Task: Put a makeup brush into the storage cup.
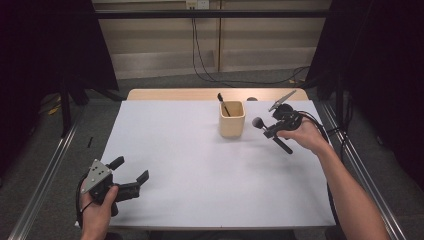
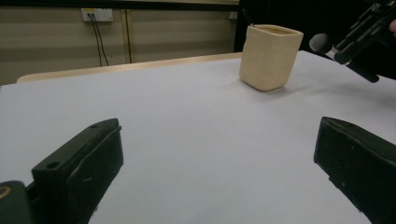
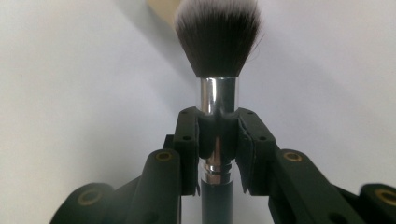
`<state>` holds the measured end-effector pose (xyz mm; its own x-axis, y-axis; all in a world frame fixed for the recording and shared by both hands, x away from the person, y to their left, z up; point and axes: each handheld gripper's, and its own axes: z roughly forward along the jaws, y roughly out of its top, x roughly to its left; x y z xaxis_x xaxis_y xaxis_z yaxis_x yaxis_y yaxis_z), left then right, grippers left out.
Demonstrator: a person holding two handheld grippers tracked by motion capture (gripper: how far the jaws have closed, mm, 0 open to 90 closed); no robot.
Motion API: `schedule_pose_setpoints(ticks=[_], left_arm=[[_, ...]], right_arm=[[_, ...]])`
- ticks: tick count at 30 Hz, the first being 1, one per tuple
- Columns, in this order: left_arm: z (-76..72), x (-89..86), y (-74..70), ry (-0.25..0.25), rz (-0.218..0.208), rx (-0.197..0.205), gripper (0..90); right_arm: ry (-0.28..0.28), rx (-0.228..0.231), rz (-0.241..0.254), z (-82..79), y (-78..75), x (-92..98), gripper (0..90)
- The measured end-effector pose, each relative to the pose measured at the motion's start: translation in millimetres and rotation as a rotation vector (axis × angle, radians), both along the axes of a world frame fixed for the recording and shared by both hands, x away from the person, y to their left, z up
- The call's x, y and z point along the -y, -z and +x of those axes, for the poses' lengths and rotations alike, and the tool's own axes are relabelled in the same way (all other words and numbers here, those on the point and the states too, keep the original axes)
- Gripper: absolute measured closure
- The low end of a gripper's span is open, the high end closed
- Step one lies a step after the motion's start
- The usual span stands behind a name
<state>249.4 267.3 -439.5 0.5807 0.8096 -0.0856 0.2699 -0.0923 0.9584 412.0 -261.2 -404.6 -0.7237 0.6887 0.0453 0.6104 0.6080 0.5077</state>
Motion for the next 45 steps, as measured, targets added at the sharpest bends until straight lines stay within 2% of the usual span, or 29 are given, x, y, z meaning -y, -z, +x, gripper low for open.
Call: schedule_pose_setpoints(ticks=[6,8,10,11,14,19,24,26,31,41,45], left_arm=[[1.0,-1.4,0.1,-0.016,-0.014,0.006,1.5],[1.5,-1.3,0.2,-0.017,-0.021,0.004,1.5],[1.9,-0.9,0.2,-0.019,-0.025,0.006,1.6],[2.2,-0.9,0.1,-0.015,-0.021,0.007,1.5],[2.1,-0.7,-0.1,-0.015,-0.013,0.012,1.6],[2.0,-1.2,0.4,-0.012,-0.011,0.007,2.1],[1.6,-1.6,-0.3,-0.014,-0.005,0.013,2.0],[1.4,-1.5,0.0,-0.014,-0.008,0.009,2.0],[0.8,-1.6,0.2,-0.013,-0.006,0.007,2.1],[0.5,-3.3,1.4,-0.023,0.009,0.005,2.1],[0.2,-3.5,0.9,-0.027,0.007,0.007,2.1]], right_arm=[[0.051,0.052,0.074,-5.9,3.8,8.1,71.7],[0.07,0.071,0.116,-8.3,5.0,11.1,71.7],[0.077,0.11,0.147,-10.4,5.2,13.5,71.8],[0.082,0.112,0.163,-11.8,5.0,14.0,71.8],[0.095,0.145,0.182,-15.4,5.6,15.0,71.7],[0.148,0.202,0.239,-19.6,4.6,20.6,71.8],[0.165,0.258,0.258,-24.7,9.6,23.1,71.8],[0.172,0.282,0.28,-25.9,11.0,24.8,71.8],[0.178,0.312,0.307,-29.0,16.2,27.9,71.8],[0.226,0.35,0.434,-36.9,22.3,34.3,71.8],[0.225,0.36,0.46,-38.3,23.6,35.8,71.8]])
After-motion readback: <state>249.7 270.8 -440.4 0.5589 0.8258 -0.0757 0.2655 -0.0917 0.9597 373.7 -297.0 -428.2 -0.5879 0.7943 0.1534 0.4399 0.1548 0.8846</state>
